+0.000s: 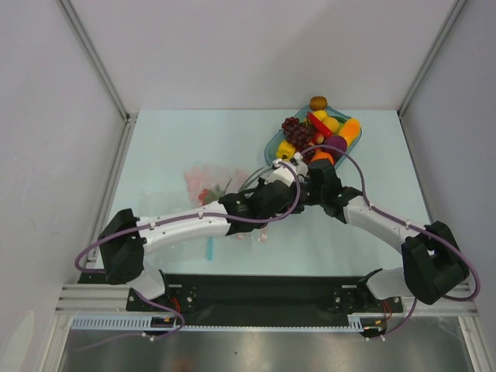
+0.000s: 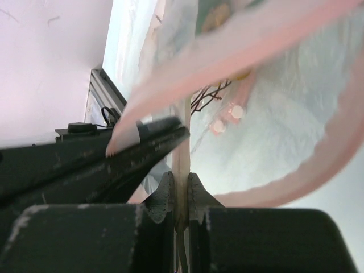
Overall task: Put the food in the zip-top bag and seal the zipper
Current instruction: Place the fake vegetable in the zipper food storage bag.
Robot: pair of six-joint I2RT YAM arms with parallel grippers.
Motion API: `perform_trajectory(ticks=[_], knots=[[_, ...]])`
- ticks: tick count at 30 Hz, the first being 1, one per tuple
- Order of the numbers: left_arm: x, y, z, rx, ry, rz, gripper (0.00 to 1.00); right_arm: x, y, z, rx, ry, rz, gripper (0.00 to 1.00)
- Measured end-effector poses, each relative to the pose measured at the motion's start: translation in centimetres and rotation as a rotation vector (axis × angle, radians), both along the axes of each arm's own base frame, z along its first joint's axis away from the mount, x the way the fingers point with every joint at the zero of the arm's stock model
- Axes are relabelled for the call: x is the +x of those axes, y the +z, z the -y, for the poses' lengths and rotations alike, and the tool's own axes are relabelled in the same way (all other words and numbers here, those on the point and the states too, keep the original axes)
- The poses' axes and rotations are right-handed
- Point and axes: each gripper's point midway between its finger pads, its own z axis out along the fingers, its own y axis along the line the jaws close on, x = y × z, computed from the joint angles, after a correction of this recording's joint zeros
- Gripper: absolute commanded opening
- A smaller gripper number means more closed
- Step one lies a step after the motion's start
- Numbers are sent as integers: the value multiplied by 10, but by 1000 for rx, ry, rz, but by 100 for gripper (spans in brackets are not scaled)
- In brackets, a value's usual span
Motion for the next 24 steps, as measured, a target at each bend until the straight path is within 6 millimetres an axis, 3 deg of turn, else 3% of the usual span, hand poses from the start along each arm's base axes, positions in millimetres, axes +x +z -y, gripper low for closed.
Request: perform_trajectory(ticks=[6, 12, 19, 24], knots=[[-4, 2, 7, -22, -17, 0, 0, 1, -9, -6, -4, -4, -27, 0], [-6, 15, 3, -74, -13, 17, 0, -2, -27, -25, -13, 16, -53, 0], [-12, 33, 1, -157, -18, 22, 0, 4, -26, -38, 52, 2, -23, 0], [-11, 34, 2, -185, -19, 10, 0, 5, -26, -42, 98, -11, -6, 0]])
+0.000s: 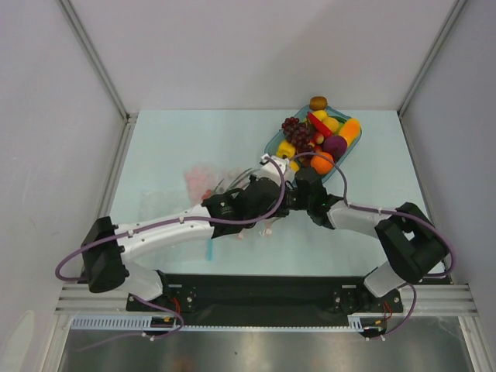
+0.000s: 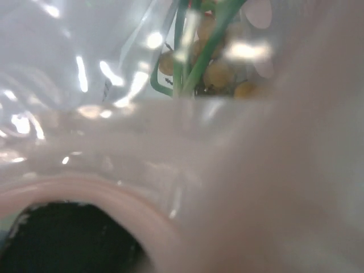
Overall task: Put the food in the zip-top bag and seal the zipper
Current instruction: Place the fake vegetable in the zipper food storage bag.
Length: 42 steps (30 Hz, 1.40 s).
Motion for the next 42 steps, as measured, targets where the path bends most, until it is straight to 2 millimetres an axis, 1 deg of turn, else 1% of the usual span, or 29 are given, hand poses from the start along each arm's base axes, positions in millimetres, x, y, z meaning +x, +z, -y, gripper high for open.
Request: perform_trajectory(ticks=[3, 8, 9, 11, 12, 14, 17, 18, 19, 21, 25, 27, 29, 33, 36, 40, 42], knots=[[1, -5, -1, -6, -8, -19, 0, -1, -4, -8, 13, 10, -2, 0], [2, -11, -2, -15, -15, -38, 0, -5, -19, -16, 3, 30, -25, 0], [2, -11, -2, -17, -15, -40, 0, -6, -20, -17, 1, 32, -28, 7], [3, -11, -3, -25, -12, -48, 0, -6, -21, -17, 0, 34, -26, 14], [4, -11, -3, -27, -11, -50, 0, -6, -20, -17, -1, 35, -22, 20], [6, -11, -6, -34, 0, -54, 0, -4, -20, -16, -9, 31, -12, 26], [13, -11, -11, -48, 28, -61, 0, -3, -18, -10, -42, 5, 7, 34], [15, -9, -11, -70, 32, -66, 0, 0, -18, -6, -64, -21, 16, 40], [16, -7, -12, -78, 36, -66, 0, 2, -17, -3, -75, -35, 24, 43], [20, -5, -20, -93, 62, -69, 0, 5, -6, 2, -85, -63, 69, 49], [29, -5, -42, -107, 117, -68, 0, 9, 28, 9, -62, -103, 176, 56], [30, -2, -47, -113, 127, -62, 0, 10, 36, 12, -57, -116, 202, 60], [30, 1, -48, -117, 130, -56, 0, 10, 40, 15, -66, -128, 222, 61], [32, 1, -52, -112, 147, -50, 0, 11, 47, 27, -101, -168, 256, 58], [34, 4, -58, -125, 168, -45, 0, 14, 62, 40, -121, -225, 315, 57], [33, 11, -75, -160, 215, -25, 0, 21, 90, 62, -135, -324, 428, 57], [32, 14, -82, -178, 228, -18, 0, 26, 97, 72, -152, -371, 472, 59]])
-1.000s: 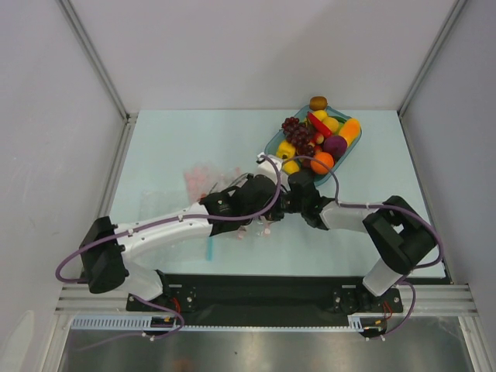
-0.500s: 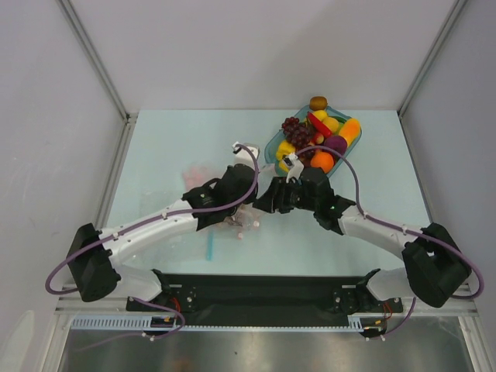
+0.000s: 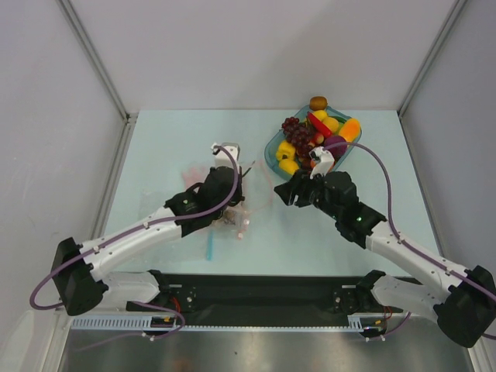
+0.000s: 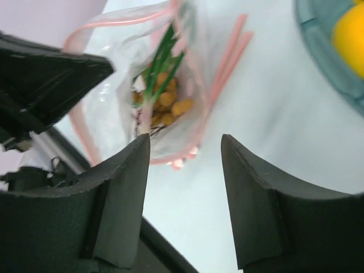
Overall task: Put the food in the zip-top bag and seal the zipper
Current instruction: Place the fake vegetable in the zipper food storage bag, then pick up the fake fruit from the bin.
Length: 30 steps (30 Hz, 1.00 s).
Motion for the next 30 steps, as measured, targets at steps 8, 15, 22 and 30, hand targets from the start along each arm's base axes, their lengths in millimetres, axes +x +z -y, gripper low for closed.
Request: perform_trajectory(ticks=[8, 15, 22, 30], knots=[[-2, 0, -16, -55, 42, 26, 0, 35, -18, 52, -177, -263, 52, 89], [-4, -1, -18, -85, 29, 40, 2, 80, -45, 103, -332, -484, -58, 91], [-7, 3, -20, -109, 24, 56, 0, 117, -49, 127, -438, -628, -79, 95], [-6, 3, -21, -112, 32, 61, 0, 146, -71, 153, -529, -738, -130, 99]])
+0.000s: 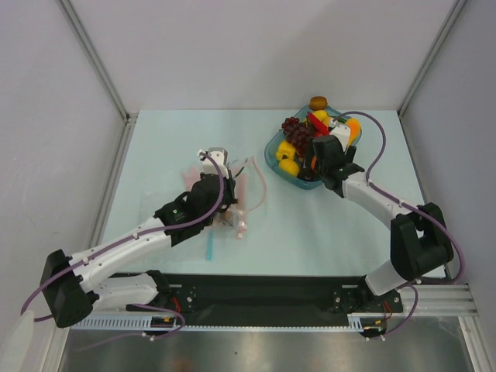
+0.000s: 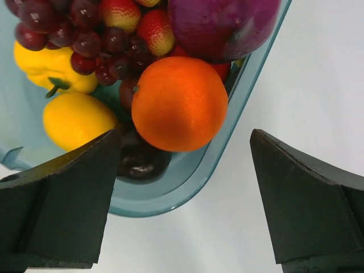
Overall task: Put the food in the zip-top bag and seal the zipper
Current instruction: Pick up the fake fruit from the bin.
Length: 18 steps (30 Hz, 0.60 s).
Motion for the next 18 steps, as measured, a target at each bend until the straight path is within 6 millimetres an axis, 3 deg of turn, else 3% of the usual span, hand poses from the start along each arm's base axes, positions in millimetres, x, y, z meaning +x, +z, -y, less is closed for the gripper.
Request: perform_trajectory(ticks=[10, 16, 18], knots=[[-2, -1, 3, -13, -15, -8, 0, 25, -21, 1, -32, -30, -43, 94], [-2, -1, 5, -16, -24, -12, 0, 29, -31, 2, -37, -39, -68, 84], [-3, -1, 5, -16, -24, -12, 0, 30, -33, 4, -25, -47, -73, 75]])
